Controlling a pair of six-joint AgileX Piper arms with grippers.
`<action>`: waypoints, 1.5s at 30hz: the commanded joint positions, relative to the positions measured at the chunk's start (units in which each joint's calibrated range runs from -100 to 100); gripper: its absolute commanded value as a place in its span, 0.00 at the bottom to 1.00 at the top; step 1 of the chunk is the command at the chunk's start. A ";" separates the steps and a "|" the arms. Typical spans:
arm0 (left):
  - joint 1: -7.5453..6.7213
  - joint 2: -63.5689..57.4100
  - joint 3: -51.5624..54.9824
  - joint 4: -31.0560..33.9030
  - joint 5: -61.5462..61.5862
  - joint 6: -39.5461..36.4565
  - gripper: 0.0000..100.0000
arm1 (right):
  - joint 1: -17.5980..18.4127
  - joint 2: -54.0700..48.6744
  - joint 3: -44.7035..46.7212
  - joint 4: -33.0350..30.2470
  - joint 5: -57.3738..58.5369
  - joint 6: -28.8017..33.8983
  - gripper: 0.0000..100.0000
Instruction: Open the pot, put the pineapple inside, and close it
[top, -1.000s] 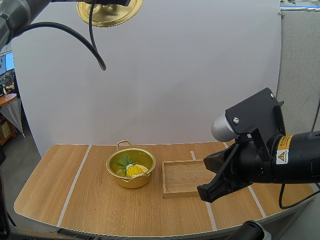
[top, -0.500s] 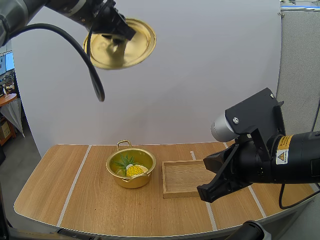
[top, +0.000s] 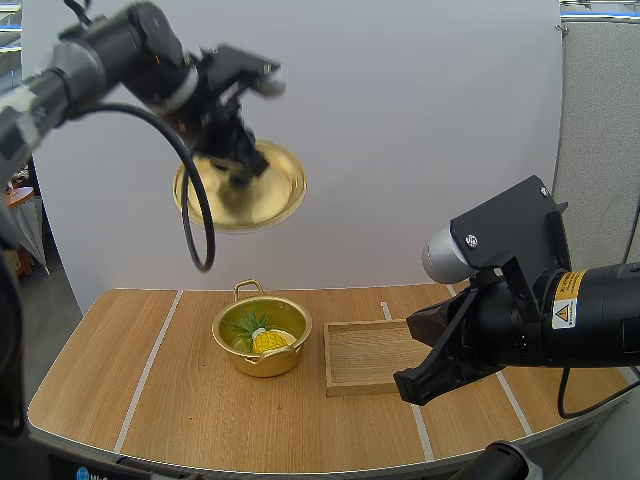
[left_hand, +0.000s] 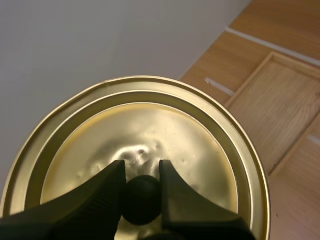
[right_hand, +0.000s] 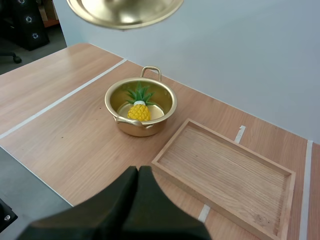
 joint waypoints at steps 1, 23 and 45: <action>-0.08 2.00 3.89 -0.39 0.00 1.45 0.00 | -0.15 -0.64 0.07 0.04 0.00 0.14 0.00; 3.91 16.84 18.36 -12.80 -21.61 14.53 0.00 | -0.15 -0.64 0.07 0.04 0.00 0.14 0.00; 4.71 22.78 18.36 -16.78 -22.50 19.04 0.00 | -0.15 -0.64 0.07 0.04 0.00 0.14 0.00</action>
